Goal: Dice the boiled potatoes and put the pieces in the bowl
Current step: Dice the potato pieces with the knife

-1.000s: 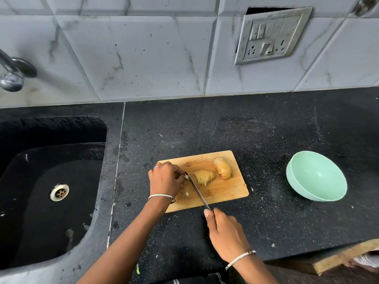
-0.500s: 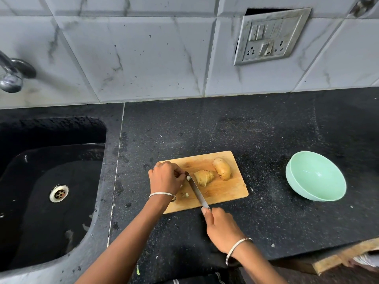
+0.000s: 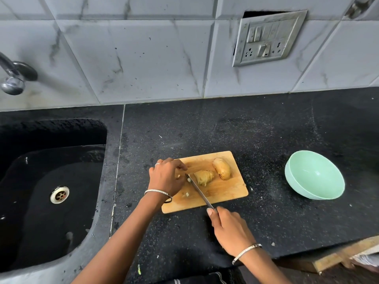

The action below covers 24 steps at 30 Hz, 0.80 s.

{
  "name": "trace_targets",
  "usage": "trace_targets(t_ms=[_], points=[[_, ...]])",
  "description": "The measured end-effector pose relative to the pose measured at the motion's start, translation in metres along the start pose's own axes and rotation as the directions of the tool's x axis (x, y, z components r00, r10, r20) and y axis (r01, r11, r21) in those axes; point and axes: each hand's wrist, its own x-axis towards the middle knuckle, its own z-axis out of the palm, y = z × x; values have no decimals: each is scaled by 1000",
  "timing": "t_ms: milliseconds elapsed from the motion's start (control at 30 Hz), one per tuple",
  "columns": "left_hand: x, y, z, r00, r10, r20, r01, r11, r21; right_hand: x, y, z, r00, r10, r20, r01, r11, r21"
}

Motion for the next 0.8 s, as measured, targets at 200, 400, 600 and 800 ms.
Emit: trace_targets(t_ms=[200, 400, 600, 800], points=[[3, -8, 7, 998, 45, -37, -48, 995, -89, -2, -10, 3, 996, 12, -83, -12, 1000, -2], [4, -13, 3, 996, 37, -83, -47, 990, -134, -1, -15, 5, 996, 72, -45, -72, 997, 0], [4, -21, 3, 994, 104, 36, -99, 988, -120, 3, -12, -1, 997, -1, 72, -3, 998, 60], [4, -26, -10, 958, 256, 127, -233, 957, -173, 4, -11, -18, 988, 17, 151, -60, 957, 285]])
